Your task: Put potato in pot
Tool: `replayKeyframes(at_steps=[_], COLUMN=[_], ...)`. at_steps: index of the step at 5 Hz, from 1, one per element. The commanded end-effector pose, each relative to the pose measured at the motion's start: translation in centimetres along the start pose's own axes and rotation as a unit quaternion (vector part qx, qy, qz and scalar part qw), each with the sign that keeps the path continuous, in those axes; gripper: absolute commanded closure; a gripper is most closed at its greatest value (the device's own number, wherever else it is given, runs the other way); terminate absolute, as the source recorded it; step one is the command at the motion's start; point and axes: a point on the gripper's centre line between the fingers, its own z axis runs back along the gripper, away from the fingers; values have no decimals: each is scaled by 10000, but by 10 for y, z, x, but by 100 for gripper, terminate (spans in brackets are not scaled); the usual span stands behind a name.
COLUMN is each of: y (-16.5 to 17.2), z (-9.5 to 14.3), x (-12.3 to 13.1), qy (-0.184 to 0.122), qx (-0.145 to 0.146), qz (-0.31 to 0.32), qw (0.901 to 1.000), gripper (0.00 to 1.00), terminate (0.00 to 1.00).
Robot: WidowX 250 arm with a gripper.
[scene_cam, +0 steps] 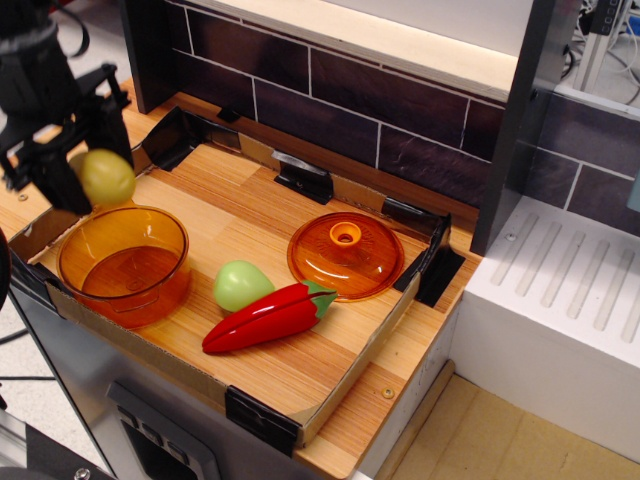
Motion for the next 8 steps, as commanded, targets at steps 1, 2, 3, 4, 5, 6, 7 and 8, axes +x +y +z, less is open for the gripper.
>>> replayKeyframes(at_steps=[1,2,3,4,5,6,7,8], y=[2,-2,-12,-29,-53,-53,-53,-53], z=[1,17,43,65,88,88,88,88], x=[0,1,8,16,27,27,27,27], qy=[-210,-85,-88,-335,-446,-446,-446,-446], qx=[-138,-276,-605,-431,-516,-516,-516,-516], qz=[-286,-195,193,251,763,763,763,763], qw=[9993,9994,9979,9982,9947,9947,9947,9947], gripper=[0,0,0,0,0,0,0,0], terminate=[0,0,0,0,0,0,0,100])
